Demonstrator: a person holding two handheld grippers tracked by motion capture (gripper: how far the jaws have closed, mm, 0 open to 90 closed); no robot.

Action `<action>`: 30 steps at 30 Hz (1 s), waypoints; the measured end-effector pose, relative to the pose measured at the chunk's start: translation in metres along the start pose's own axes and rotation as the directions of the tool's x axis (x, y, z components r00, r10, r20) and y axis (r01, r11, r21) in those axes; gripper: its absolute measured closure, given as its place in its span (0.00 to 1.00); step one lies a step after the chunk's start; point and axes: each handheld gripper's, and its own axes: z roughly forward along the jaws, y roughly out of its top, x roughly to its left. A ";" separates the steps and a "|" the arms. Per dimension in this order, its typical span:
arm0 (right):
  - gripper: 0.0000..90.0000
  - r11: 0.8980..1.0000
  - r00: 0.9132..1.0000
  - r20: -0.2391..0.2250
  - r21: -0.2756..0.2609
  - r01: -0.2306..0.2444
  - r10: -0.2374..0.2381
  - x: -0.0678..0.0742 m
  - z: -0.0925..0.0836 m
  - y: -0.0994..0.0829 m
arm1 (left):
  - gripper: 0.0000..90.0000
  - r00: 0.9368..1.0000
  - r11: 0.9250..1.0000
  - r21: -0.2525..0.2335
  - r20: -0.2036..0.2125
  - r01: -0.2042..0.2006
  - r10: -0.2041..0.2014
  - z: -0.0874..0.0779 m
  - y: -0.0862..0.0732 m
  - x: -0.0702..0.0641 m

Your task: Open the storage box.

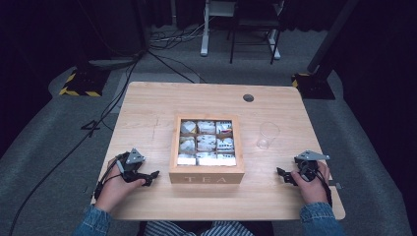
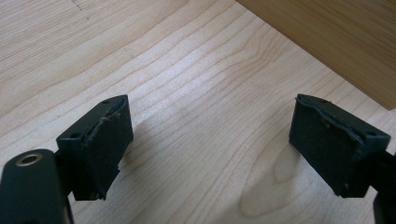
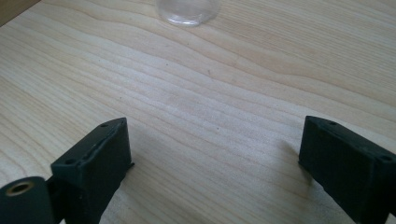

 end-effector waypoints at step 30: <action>0.10 1.000 1.000 -0.003 0.001 0.002 -0.002 0.002 -0.002 -0.002 | 0.29 1.000 0.997 -0.070 0.005 0.016 -0.016 -0.039 0.026 -0.008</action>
